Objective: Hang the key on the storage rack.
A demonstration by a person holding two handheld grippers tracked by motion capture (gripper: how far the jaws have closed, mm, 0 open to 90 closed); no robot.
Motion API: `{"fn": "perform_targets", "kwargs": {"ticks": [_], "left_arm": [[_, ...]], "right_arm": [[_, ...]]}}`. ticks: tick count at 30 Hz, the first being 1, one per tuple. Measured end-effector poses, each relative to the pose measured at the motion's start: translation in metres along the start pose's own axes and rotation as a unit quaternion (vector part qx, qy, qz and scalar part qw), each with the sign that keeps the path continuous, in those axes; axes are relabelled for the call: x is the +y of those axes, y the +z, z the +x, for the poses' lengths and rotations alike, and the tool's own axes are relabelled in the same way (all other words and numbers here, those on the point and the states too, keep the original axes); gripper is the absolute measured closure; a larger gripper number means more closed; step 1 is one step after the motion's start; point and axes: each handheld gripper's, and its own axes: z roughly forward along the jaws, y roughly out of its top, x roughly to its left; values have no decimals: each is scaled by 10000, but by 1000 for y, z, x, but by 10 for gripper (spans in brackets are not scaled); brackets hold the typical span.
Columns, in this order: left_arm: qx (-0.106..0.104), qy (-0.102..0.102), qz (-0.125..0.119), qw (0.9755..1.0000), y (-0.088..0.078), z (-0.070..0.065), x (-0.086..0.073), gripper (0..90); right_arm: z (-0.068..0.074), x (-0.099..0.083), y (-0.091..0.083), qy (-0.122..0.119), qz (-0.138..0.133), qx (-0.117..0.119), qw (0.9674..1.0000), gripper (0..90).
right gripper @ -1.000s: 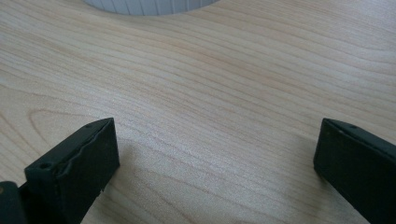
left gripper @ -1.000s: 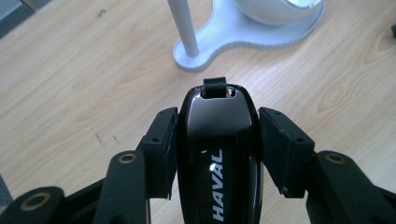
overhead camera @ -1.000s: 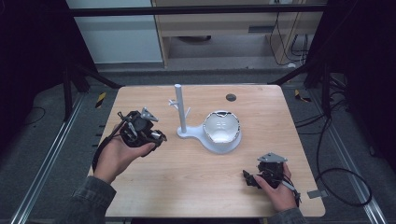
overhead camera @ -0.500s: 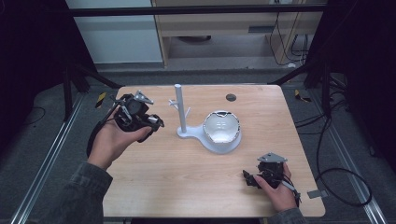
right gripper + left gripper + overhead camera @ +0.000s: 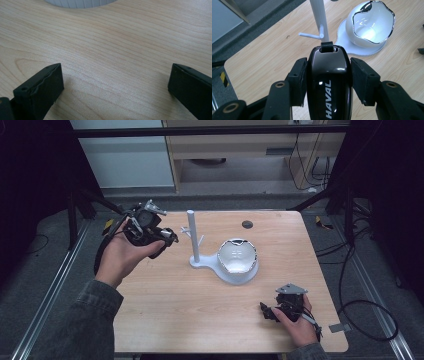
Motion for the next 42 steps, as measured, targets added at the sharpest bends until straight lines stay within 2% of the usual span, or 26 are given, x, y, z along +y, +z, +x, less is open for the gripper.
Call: {"fn": "perform_targets", "kwargs": {"ticks": [9, 25, 31, 42], "left_arm": [[39, 7, -32, 10000, -2, 2, 10, 492], [36, 45, -66, 10000, -3, 2, 17, 492], [86, 25, -154, 9998, -5, 4, 23, 492], [95, 27, -161, 9998, 2, 4, 31, 492]], "right_arm": [[0, 0, 0, 2, 0, 0, 10000, 5], [0, 0, 0, -2, -2, -2, 10000, 5], [0, 0, 0, 1, -1, 0, 10000, 5], [0, 0, 0, 0, 1, 0, 10000, 5]]}}
